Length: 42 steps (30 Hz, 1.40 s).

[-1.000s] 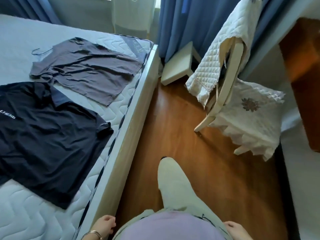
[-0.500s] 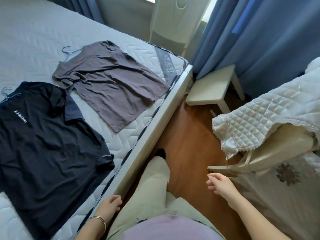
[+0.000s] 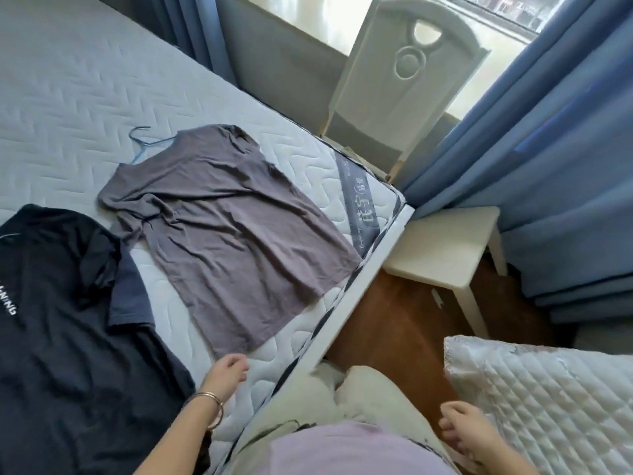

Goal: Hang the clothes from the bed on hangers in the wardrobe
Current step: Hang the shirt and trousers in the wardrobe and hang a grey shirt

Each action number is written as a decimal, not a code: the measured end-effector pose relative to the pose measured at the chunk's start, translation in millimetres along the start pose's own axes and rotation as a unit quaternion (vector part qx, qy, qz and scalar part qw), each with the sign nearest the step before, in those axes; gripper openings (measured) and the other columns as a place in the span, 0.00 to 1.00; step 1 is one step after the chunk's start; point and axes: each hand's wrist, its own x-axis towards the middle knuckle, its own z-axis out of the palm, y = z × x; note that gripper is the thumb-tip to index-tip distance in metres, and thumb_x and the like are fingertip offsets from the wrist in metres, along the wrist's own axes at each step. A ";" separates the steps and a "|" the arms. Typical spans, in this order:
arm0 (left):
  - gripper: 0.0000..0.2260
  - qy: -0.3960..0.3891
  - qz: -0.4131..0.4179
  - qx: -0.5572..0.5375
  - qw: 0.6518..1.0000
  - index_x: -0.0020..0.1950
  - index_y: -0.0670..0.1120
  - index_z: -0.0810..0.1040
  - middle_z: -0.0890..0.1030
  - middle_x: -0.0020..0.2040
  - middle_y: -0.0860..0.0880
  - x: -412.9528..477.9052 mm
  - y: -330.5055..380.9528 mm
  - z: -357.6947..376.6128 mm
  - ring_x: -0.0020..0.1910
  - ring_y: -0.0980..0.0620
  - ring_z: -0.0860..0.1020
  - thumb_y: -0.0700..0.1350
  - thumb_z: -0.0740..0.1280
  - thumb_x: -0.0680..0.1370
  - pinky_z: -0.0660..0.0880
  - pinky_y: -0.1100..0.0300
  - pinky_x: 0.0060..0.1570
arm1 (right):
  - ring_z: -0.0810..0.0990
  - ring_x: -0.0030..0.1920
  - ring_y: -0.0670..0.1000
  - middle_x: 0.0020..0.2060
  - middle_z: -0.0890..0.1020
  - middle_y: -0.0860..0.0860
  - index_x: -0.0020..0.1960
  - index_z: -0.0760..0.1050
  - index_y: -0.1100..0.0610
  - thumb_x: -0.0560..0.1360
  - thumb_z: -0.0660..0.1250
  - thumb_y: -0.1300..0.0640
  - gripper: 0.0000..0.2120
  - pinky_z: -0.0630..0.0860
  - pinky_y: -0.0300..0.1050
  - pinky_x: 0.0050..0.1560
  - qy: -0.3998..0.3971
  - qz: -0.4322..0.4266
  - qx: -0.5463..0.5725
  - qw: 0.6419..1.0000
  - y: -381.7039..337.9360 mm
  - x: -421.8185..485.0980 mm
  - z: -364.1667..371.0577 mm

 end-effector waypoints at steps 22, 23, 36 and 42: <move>0.20 0.382 0.119 0.166 0.901 0.70 0.42 0.66 0.63 0.74 0.45 338.9 209.3 -130.3 0.74 0.48 0.60 0.44 0.59 0.78 0.53 0.52 0.72 | 0.76 0.60 0.55 0.59 0.80 0.55 0.60 0.75 0.57 0.77 0.59 0.58 0.14 0.68 0.40 0.57 -0.079 -0.504 -0.395 0.764 -613.2 196.9 274.7; 0.20 0.406 0.122 0.211 0.881 0.69 0.42 0.68 0.64 0.74 0.44 361.2 212.6 -139.2 0.74 0.47 0.61 0.45 0.59 0.78 0.54 0.48 0.72 | 0.75 0.61 0.55 0.60 0.79 0.55 0.61 0.74 0.57 0.77 0.58 0.58 0.15 0.67 0.41 0.58 -0.081 -0.529 -0.395 0.746 -632.5 201.1 293.2; 0.26 0.404 0.139 0.357 0.831 0.64 0.45 0.66 0.78 0.63 0.43 446.3 207.2 -180.2 0.68 0.45 0.63 0.54 0.58 0.68 0.50 0.48 0.68 | 0.64 0.68 0.59 0.69 0.67 0.56 0.73 0.58 0.56 0.78 0.57 0.55 0.24 0.61 0.53 0.67 -0.042 -0.624 -0.441 0.644 -841.6 223.2 493.5; 0.26 0.418 0.159 0.366 0.816 0.63 0.44 0.67 0.77 0.62 0.43 449.6 201.9 -179.2 0.68 0.44 0.64 0.54 0.58 0.68 0.50 0.48 0.68 | 0.74 0.43 0.52 0.38 0.76 0.49 0.60 0.74 0.52 0.77 0.57 0.45 0.17 0.70 0.46 0.44 -0.076 -0.622 -0.370 0.686 -848.5 221.7 500.9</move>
